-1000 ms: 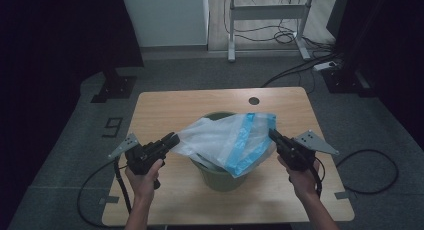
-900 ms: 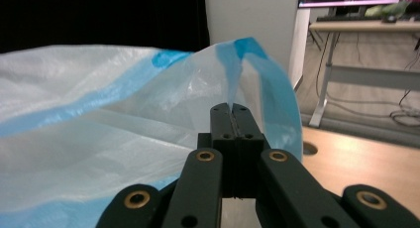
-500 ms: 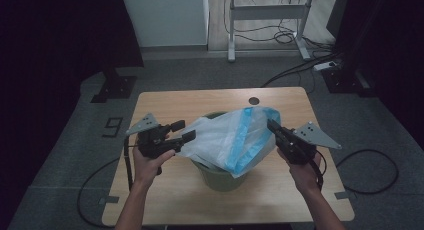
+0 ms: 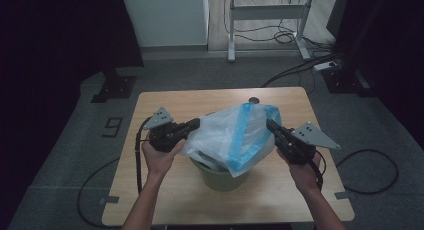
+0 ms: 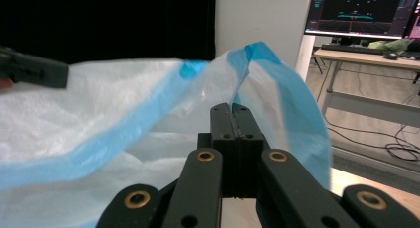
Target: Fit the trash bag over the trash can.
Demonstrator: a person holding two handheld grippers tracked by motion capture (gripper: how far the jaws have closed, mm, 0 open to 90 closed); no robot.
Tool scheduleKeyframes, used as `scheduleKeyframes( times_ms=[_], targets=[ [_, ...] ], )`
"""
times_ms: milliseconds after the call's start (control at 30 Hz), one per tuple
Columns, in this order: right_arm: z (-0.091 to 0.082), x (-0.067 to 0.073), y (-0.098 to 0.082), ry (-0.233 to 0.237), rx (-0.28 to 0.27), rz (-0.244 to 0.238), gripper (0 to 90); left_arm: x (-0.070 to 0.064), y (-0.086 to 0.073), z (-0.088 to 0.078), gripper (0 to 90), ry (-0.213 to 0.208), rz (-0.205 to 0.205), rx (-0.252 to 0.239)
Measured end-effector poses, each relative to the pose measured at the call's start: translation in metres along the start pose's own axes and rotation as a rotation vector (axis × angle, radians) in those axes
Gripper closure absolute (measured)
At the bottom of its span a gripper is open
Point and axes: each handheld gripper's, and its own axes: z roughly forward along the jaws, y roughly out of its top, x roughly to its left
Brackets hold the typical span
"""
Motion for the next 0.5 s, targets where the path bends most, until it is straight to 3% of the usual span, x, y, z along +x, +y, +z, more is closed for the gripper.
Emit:
scheduleKeyframes(
  times_ms=[33, 200, 500],
  targets=[
    [-0.001, -0.002, 0.0, -0.007, 0.003, -0.001, 88.9, 0.005, -0.001, -0.004, 89.5, 0.003, -0.033, -0.059],
    [-0.001, -0.012, -0.001, -0.035, 0.012, 0.005, 88.9, 0.015, -0.002, -0.012, 89.5, 0.039, -0.086, -0.172],
    [0.005, -0.037, 0.015, -0.122, 0.01, 0.011, 88.9, 0.024, 0.003, -0.018, 89.5, 0.048, -0.114, -0.286]
  ],
)
